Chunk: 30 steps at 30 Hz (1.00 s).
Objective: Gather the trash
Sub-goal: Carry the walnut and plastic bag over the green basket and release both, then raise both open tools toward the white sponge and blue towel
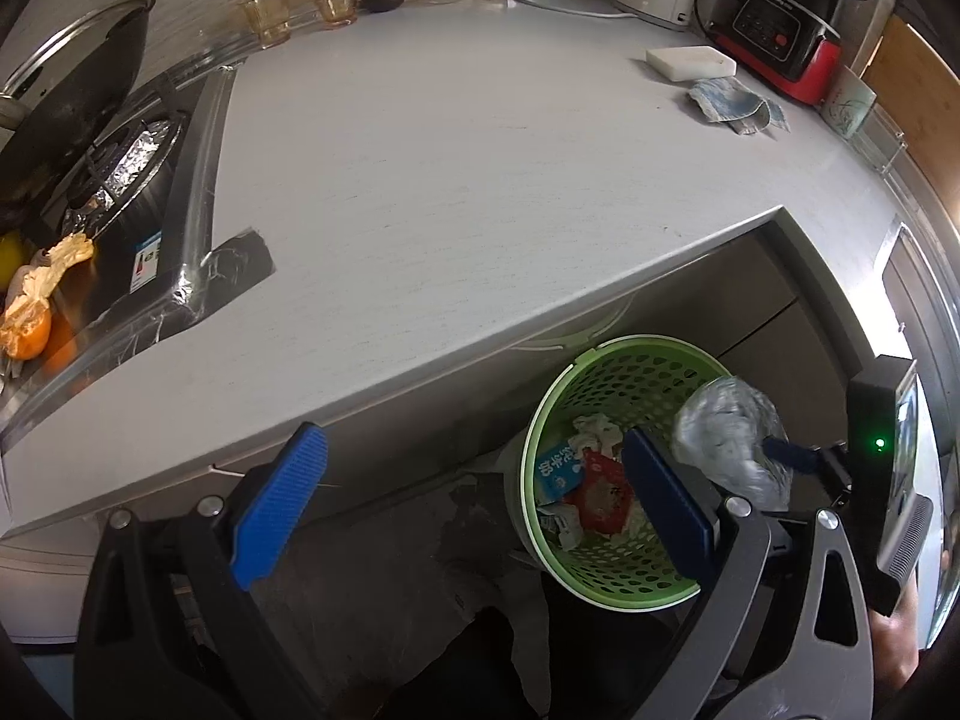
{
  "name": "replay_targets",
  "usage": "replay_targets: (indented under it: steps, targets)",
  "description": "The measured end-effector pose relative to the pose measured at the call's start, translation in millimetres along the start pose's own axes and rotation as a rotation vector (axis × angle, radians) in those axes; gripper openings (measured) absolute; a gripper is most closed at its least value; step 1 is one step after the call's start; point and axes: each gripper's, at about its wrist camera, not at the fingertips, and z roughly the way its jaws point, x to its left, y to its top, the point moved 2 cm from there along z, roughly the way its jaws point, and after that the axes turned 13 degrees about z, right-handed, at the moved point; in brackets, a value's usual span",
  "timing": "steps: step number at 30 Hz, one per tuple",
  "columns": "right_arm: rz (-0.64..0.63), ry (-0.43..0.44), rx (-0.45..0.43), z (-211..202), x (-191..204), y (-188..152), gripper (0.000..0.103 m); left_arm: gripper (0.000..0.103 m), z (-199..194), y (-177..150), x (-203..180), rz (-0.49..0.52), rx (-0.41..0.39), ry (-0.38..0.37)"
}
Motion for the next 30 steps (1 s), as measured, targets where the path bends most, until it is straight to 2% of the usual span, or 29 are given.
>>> replay_targets:
  steps: [4,14,19,23,30]
  targets:
    - [0.000,0.001,-0.036,-14.1,5.4,2.5,0.097,0.094,0.9,0.5,1.5,0.004,0.000,-0.009]
    - [0.065,0.027,-0.113,-59.3,-1.5,13.1,0.098,0.095,-0.7,4.2,3.9,0.027,-0.018,-0.031]
    - [0.081,0.029,-0.202,-99.4,-3.1,17.0,0.098,0.095,-9.1,9.5,3.5,0.051,-0.049,-0.065]
    - [0.103,0.010,-0.284,-138.2,-9.9,28.1,0.101,0.095,-21.8,25.2,-2.3,0.112,-0.108,-0.117]
    - [0.133,0.012,-0.347,-173.2,-33.5,59.2,0.101,0.095,-24.4,71.8,-22.9,0.233,-0.174,-0.164]
